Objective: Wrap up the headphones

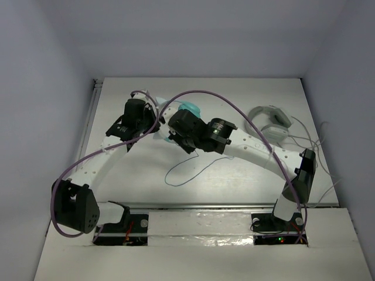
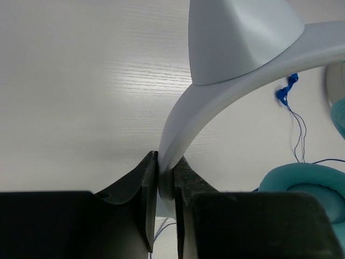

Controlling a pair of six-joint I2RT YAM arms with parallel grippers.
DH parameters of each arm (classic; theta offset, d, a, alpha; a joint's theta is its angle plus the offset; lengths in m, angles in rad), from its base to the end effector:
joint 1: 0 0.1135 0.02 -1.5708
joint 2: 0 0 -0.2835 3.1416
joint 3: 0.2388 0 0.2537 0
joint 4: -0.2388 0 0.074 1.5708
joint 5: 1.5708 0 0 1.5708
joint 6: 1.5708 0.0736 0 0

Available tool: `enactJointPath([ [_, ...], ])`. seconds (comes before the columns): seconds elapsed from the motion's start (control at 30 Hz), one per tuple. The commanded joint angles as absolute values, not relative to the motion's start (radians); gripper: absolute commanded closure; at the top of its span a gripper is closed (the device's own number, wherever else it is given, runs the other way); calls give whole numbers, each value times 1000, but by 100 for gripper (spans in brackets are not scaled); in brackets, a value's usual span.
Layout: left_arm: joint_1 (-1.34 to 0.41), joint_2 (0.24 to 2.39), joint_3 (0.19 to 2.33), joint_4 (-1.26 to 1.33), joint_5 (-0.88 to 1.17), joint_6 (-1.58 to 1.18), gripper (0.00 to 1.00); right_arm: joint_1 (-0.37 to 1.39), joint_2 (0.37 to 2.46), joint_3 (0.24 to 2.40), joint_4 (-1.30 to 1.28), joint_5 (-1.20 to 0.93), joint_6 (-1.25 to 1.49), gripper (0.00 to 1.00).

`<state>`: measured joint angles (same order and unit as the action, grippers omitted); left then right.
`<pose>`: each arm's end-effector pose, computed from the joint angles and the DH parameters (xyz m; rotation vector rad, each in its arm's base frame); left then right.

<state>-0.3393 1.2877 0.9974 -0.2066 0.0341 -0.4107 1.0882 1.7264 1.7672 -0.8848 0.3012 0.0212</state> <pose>0.3046 -0.1102 0.3023 -0.0538 2.1043 -0.4923 0.2067 0.3474 0.3558 -1.0866 2.1085 0.1688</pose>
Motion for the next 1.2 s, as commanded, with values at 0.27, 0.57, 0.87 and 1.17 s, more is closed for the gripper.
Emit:
enactJointPath([
  [0.27,-347,1164,1017,-279,126,-302,100,1097,1652,1792,-908,471,41,100],
  [0.57,-356,1112,977,-314,207,-226,100,1052,1611,1718,-888,555,81,100],
  [0.87,-356,1137,937,-308,218,-172,100,1043,1608,1787,-910,632,84,100],
  [1.17,-399,1174,937,-305,288,-146,100,1031,1626,1786,-835,641,28,100],
])
